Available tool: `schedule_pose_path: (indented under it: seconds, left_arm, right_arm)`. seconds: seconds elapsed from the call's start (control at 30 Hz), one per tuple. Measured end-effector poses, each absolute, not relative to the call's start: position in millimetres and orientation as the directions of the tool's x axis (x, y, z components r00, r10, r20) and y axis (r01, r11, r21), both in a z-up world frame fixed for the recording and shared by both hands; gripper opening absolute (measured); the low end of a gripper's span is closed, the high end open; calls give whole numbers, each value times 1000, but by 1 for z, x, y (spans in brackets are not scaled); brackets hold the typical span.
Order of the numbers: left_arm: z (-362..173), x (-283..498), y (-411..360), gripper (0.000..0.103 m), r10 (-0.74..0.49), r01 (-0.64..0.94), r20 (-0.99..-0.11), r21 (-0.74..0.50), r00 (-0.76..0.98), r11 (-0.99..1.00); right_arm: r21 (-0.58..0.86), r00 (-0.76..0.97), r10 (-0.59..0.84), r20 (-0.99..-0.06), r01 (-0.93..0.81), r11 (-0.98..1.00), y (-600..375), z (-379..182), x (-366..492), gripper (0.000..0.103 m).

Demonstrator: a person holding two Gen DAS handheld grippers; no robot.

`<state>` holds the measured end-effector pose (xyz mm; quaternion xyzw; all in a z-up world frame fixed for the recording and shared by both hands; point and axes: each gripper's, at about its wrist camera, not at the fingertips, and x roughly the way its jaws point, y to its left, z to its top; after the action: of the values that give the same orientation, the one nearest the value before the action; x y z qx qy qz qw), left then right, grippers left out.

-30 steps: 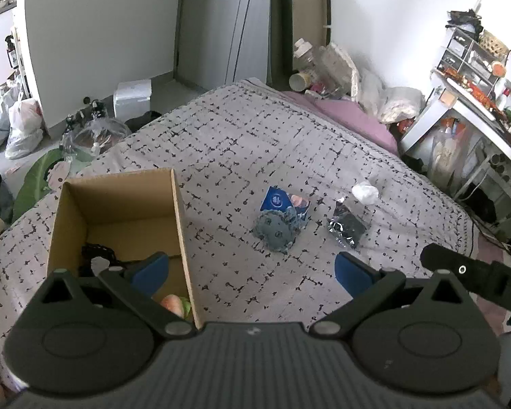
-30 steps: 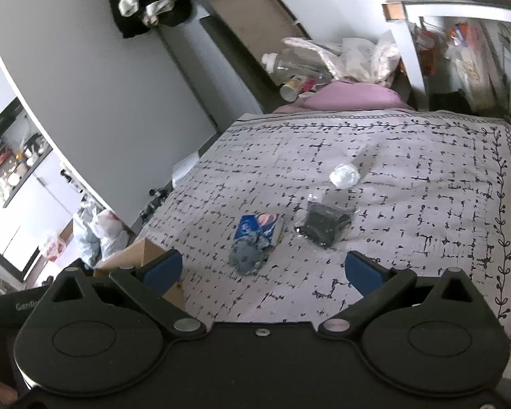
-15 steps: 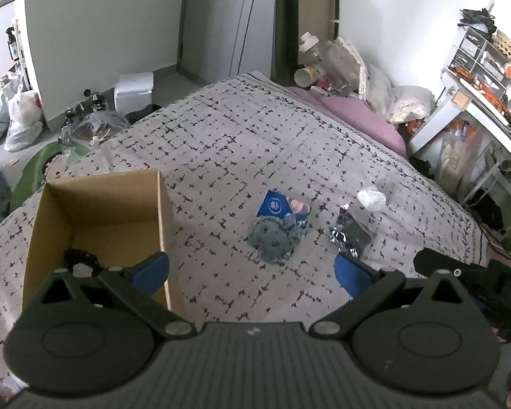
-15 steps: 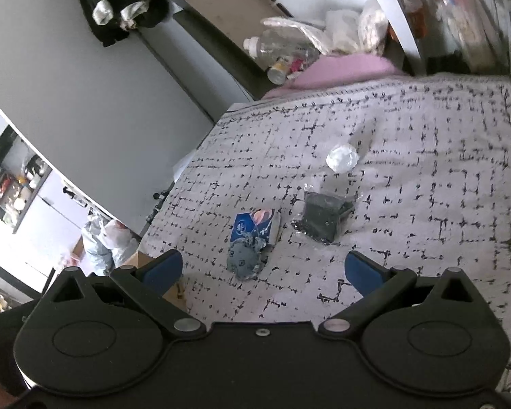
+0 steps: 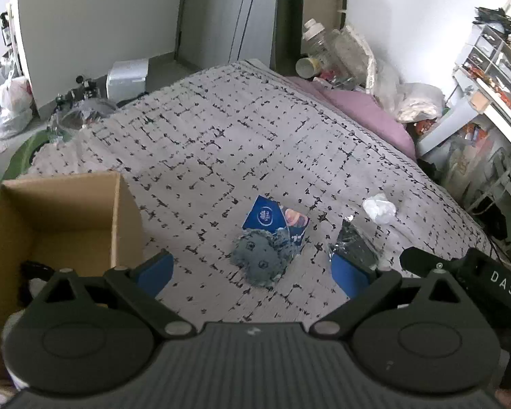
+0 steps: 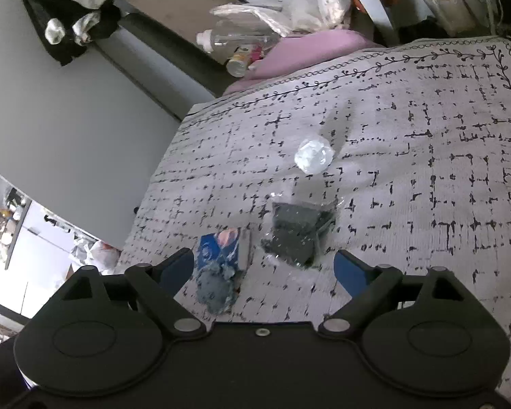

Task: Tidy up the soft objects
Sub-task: 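Move the left gripper to the grey plush while the right gripper approaches the black plastic bag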

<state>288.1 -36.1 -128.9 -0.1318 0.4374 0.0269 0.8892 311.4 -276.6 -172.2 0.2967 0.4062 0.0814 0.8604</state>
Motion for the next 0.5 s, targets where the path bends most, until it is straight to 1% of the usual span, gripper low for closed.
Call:
schedule_pose_path:
  seconds: [0.07, 0.1, 0.17, 0.4, 0.5]
  left_arm:
    - [-136, 296, -39, 98, -66, -176, -792, -215, 607, 961]
    - [-140, 300, -40, 96, -67, -181, -794, -219, 604, 959]
    - [-149, 308, -42, 93, -68, -193, -803, -223, 592, 955]
    - [-177, 331, -41, 77, -53, -259, -830, -234, 555, 937]
    - [-188, 339, -40, 72, -58, -274, -840, -240, 539, 931]
  right_arm:
    - [577, 654, 373, -659, 120, 808, -279, -177, 318, 87]
    - [578, 651, 371, -662, 128, 806, -279, -180, 320, 86]
    - [582, 643, 370, -670, 147, 800, -281, -186, 326, 84]
    - [588, 622, 372, -690, 180, 789, -278, -204, 344, 81]
    - [590, 610, 377, -697, 188, 786, -275, -212, 351, 81]
